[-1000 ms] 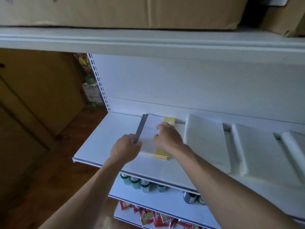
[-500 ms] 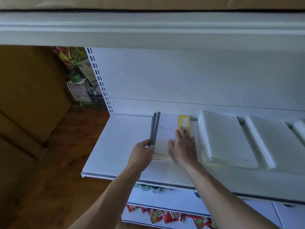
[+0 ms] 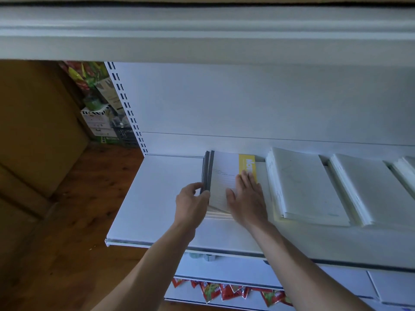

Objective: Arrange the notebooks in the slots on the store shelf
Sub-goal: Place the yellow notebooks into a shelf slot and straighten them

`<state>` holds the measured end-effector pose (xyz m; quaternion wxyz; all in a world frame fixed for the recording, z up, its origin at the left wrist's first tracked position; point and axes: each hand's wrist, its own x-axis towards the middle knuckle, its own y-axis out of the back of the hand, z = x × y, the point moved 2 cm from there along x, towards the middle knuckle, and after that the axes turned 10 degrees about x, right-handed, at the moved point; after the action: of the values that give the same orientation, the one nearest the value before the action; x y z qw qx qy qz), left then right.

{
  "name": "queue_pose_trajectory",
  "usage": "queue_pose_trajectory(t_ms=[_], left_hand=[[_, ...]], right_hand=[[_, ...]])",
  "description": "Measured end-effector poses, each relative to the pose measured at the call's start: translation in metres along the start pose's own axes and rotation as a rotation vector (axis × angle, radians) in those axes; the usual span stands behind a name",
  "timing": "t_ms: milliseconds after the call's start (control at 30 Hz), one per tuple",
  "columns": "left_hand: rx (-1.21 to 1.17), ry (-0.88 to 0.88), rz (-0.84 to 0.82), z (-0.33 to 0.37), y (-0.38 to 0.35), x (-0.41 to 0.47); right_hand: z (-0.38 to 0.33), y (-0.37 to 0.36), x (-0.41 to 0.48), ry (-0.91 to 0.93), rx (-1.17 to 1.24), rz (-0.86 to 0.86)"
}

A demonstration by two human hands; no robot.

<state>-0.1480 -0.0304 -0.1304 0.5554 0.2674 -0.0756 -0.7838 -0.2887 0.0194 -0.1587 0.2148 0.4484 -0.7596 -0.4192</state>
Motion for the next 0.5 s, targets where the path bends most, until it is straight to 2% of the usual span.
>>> queue_pose_trajectory(t_ms=[133, 233, 333, 400, 500], left_hand=[[-0.056, 0.027, -0.072, 0.014, -0.003, 0.006], [0.069, 0.056, -0.12, 0.023, -0.006, 0.015], [0.163, -0.021, -0.11, 0.029, -0.009, 0.019], [0.112, -0.066, -0.081, 0.029, -0.006, 0.015], [-0.094, -0.12, -0.041, 0.027, 0.006, 0.008]], right_hand=[[0.0, 0.0, 0.001, -0.006, -0.011, -0.019], [0.0, 0.002, 0.002, -0.001, -0.017, -0.049], [0.001, 0.006, 0.004, 0.026, 0.003, -0.065], [0.0, 0.012, 0.004, 0.065, 0.038, -0.039], [-0.008, 0.026, 0.003, 0.094, 0.188, 0.056]])
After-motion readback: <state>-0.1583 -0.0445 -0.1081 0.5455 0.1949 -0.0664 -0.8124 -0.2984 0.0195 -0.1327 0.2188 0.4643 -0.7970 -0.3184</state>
